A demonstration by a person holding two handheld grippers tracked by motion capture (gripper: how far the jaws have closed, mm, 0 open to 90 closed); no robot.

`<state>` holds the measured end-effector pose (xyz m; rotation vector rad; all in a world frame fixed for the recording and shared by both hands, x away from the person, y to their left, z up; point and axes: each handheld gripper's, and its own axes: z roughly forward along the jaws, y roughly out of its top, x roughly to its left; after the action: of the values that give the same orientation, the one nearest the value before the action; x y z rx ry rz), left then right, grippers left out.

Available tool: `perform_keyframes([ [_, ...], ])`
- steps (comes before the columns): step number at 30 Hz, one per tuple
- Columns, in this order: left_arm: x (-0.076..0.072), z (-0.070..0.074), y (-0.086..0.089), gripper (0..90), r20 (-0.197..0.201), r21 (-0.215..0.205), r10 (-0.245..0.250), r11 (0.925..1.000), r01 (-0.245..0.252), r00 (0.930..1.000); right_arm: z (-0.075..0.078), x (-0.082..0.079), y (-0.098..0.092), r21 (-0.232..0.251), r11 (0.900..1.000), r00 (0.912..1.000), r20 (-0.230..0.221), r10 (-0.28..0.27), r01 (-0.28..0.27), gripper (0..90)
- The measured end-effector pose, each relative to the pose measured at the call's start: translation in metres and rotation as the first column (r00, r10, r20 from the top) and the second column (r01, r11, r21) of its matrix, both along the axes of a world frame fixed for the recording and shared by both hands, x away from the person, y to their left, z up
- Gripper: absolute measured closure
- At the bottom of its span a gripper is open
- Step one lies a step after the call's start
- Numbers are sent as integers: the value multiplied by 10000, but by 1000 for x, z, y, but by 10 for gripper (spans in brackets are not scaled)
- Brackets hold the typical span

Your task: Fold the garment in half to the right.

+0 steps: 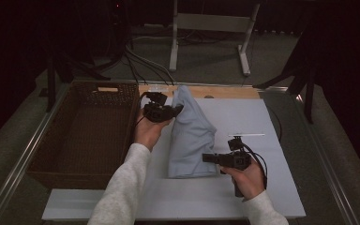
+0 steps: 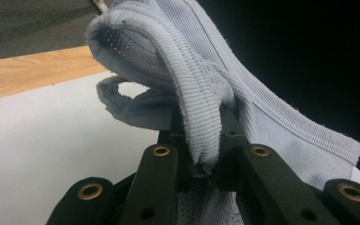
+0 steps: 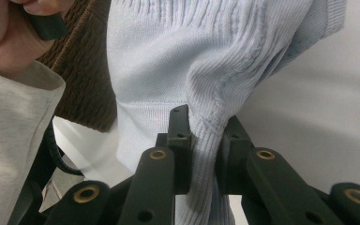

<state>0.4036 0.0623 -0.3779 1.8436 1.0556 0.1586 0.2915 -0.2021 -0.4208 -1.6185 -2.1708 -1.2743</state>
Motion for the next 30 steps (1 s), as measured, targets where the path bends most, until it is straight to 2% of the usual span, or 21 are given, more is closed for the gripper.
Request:
perform_keyframes([
  [30,1,19,22,822,240,-349,269,9991,-260,9994,17,14,21,429,9985,9994,49,342,-344,790],
])
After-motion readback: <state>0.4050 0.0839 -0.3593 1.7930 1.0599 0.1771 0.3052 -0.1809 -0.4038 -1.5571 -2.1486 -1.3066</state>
